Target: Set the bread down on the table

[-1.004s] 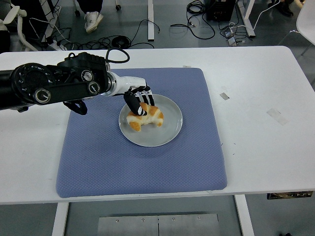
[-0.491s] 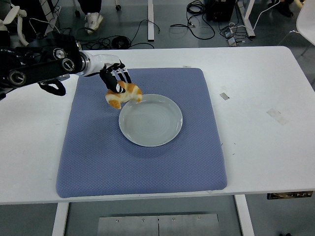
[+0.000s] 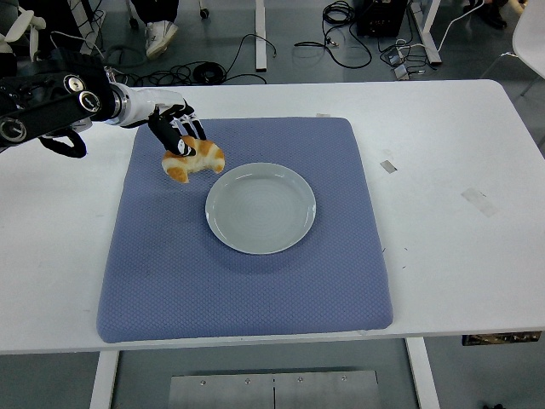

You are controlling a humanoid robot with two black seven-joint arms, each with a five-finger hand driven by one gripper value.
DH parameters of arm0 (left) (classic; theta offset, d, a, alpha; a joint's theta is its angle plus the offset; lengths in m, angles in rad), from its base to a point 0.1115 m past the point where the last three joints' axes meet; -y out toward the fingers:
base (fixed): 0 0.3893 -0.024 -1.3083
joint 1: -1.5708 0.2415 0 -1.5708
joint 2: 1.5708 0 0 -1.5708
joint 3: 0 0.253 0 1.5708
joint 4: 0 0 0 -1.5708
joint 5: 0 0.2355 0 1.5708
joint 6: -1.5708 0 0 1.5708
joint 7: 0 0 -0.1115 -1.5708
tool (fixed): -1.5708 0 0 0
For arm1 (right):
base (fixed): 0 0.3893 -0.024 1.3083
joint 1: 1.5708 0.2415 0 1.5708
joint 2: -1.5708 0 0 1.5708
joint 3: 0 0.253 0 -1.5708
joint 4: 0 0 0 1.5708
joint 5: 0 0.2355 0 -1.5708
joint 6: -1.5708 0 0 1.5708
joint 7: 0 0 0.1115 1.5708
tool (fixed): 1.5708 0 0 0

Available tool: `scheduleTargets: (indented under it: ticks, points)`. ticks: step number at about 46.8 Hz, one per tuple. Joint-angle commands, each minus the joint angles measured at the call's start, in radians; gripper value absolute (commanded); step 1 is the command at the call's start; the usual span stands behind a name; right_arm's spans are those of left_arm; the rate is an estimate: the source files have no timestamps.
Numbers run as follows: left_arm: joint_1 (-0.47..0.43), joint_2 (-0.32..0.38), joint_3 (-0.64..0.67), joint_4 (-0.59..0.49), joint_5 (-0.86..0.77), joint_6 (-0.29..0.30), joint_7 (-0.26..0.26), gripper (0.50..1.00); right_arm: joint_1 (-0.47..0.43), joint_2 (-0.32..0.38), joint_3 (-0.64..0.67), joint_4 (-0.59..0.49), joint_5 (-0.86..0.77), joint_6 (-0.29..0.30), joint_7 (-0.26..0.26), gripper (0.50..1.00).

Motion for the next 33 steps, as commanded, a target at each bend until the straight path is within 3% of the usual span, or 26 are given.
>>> scheduleTargets:
  ticks: [1,17,33]
  points:
    - [0.011,-0.001,0.0,0.028,0.001,-0.016,-0.016,0.5,0.0,0.0,0.0,0.0,0.0,0.0,0.0,1.0]
    - [0.067,-0.014,-0.019,0.132,0.001,-0.052,-0.085,0.5,0.0,0.0,0.0,0.0,0.0,0.0,0.0,1.0]
    - [0.073,-0.025,-0.016,0.183,0.001,-0.059,-0.105,0.5,0.0,0.0,0.0,0.0,0.0,0.0,0.0,1.0]
